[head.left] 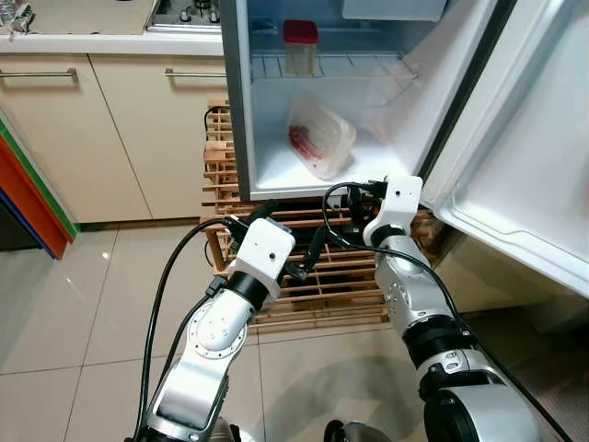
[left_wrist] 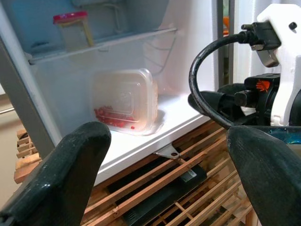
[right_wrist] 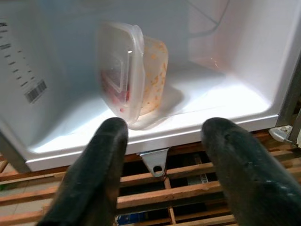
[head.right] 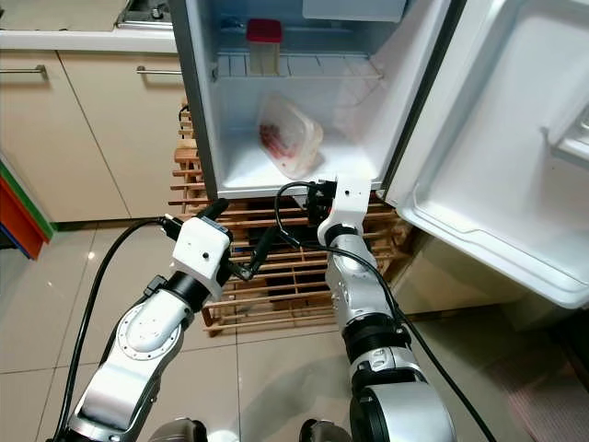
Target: Restocking fridge
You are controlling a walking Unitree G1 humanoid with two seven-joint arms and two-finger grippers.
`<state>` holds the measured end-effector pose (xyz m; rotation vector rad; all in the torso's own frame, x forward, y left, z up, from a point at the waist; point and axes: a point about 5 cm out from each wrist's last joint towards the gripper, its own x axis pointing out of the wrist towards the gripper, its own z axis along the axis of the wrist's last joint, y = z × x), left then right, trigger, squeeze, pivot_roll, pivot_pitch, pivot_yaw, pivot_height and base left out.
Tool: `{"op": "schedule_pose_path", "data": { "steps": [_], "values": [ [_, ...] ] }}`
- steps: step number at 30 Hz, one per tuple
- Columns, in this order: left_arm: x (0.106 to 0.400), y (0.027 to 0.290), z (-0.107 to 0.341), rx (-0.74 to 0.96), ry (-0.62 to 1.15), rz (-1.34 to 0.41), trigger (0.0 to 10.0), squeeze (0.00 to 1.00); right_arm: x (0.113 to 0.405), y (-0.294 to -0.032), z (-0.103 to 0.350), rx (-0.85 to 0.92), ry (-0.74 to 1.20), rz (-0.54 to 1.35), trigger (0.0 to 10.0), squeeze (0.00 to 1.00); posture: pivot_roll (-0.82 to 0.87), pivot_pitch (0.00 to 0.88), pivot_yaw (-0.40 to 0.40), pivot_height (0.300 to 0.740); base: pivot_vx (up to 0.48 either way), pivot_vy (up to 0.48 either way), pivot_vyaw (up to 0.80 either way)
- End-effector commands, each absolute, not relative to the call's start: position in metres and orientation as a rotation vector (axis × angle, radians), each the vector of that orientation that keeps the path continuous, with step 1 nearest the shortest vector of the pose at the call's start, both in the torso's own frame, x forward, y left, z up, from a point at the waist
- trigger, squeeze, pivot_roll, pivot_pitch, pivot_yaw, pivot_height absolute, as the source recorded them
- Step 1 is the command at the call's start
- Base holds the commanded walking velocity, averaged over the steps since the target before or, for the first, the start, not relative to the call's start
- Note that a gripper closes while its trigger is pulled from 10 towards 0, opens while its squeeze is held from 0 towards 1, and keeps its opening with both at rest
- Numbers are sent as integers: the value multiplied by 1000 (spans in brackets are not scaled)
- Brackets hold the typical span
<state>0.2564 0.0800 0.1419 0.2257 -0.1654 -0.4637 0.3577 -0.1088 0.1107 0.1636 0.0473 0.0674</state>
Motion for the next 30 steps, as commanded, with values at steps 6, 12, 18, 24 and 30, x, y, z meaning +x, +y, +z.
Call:
{"op": "schedule_pose_path", "data": {
  "steps": [6, 12, 18, 24, 30],
  "values": [
    [262, 92, 134, 187, -164, -341, 10000, 0, 366, -108, 122, 192, 21, 55, 0, 0, 120, 106, -41, 740, 0, 0, 0],
    [265, 98, 127, 177, -167, -295, 10000, 0, 368, -108, 125, 207, 16, 54, 0, 0, 113, 108, -42, 740, 0, 0, 0],
    [264, 96, 122, 163, -162, -318, 10000, 0, 372, -111, 131, 210, -8, 48, 0, 0, 110, 108, -37, 740, 0, 0, 0],
    [264, 93, 120, 204, -161, -335, 10000, 0, 376, -111, 136, 211, -20, 53, 0, 0, 115, 107, -36, 740, 0, 0, 0],
    [264, 90, 126, 198, -179, -357, 10000, 0, 375, -110, 135, 208, -25, 59, 0, 0, 115, 104, -36, 740, 0, 0, 0]
  ]
}}
